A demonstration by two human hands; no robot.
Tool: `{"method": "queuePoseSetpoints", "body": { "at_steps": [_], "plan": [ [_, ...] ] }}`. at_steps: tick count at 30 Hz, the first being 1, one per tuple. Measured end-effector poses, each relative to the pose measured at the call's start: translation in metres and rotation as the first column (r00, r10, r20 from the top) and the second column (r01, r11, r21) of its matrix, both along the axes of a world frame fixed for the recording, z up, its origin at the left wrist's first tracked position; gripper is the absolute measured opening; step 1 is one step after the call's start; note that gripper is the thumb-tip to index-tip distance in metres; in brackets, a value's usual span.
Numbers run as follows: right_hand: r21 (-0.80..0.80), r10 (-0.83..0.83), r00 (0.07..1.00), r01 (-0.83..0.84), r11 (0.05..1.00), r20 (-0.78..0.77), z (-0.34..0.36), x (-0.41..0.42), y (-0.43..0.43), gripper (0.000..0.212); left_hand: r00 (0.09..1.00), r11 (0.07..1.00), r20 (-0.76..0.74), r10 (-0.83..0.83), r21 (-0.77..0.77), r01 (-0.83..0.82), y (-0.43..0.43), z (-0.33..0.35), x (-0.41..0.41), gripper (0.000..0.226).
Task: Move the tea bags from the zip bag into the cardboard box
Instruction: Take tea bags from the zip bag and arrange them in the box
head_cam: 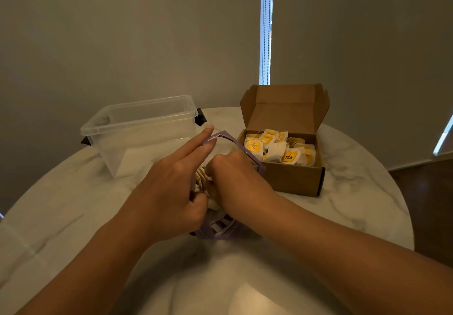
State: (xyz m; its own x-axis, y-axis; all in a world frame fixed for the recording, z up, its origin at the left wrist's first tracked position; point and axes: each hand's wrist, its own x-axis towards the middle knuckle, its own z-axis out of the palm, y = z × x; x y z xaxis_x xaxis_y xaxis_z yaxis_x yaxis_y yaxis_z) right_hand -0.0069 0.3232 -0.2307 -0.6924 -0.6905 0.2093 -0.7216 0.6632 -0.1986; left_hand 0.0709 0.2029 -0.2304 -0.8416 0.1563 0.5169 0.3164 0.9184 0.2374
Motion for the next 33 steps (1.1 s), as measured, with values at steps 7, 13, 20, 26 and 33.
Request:
{"method": "queuePoseSetpoints", "body": {
  "at_steps": [7, 13, 20, 26, 33],
  "plan": [
    [-0.123, -0.012, 0.999, 0.007, 0.992, -0.039, -0.008, -0.003, -0.006, 0.016, 1.000, 1.000, 0.016, 0.001, 0.027, -0.001, -0.001, -0.001, 0.001, 0.084],
    [-0.134, -0.037, 0.999, 0.036, 0.990, -0.008, -0.011, -0.004, -0.006, 0.017, 1.000, 0.999, 0.012, -0.025, 0.032, 0.024, -0.003, -0.002, -0.001, 0.084],
    [-0.239, 0.008, 0.994, -0.034, 0.970, -0.106, -0.002, 0.019, 0.027, 0.018, 0.999, 0.999, -0.051, -0.012, 0.032, 0.014, -0.005, -0.005, -0.001, 0.085],
    [-0.375, 0.070, 0.996, -0.088, 0.923, -0.062, 0.004, 0.019, 0.050, 0.015, 0.999, 0.999, -0.048, -0.015, 0.038, 0.016, -0.006, -0.005, 0.000, 0.084],
    [-0.663, 0.337, 0.921, -0.129, 0.737, 0.195, 0.015, 0.003, 0.082, 0.006, 0.998, 0.999, -0.055, -0.016, 0.031, 0.018, -0.006, -0.004, 0.000, 0.083]
  ]
}}
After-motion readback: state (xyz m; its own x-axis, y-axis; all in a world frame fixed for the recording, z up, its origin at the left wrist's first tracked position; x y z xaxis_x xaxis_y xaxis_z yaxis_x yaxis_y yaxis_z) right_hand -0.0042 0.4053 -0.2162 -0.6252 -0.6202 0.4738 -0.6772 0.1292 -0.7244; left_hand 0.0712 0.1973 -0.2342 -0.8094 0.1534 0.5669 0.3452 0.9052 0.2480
